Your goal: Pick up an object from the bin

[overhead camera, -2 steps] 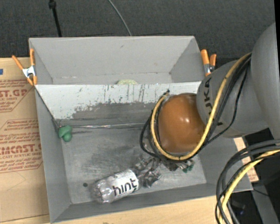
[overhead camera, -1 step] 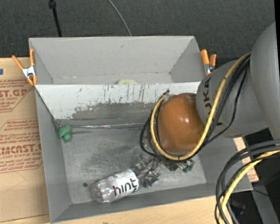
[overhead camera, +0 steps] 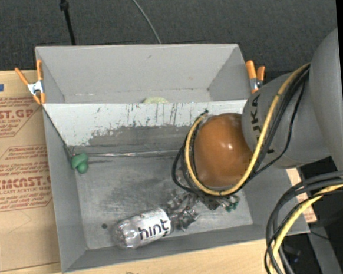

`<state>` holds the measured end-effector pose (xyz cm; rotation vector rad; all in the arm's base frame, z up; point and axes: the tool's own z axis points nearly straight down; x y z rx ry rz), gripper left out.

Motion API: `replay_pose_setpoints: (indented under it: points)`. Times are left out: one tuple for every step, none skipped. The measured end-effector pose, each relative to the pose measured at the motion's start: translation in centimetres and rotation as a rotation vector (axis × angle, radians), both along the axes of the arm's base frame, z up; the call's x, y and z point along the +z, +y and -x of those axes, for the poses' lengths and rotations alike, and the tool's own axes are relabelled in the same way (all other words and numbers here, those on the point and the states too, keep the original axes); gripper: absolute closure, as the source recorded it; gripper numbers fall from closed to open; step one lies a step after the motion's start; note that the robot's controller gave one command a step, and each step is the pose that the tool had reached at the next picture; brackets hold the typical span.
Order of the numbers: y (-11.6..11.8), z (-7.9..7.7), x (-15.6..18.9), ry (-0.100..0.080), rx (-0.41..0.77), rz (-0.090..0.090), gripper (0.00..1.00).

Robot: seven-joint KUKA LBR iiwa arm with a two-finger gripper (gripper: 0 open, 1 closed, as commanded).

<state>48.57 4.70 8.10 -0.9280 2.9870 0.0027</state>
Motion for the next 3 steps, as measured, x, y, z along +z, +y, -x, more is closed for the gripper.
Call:
replay_pose_setpoints:
  points:
    - [-0.1, 0.4, 1.9, 0.013, 0.000, 0.003, 1.00]
    - [-0.2, 0.4, 3.9, 0.014, 0.001, 0.004, 1.00]
    - [-0.1, 0.4, 5.6, 0.013, 0.001, 0.005, 1.00]
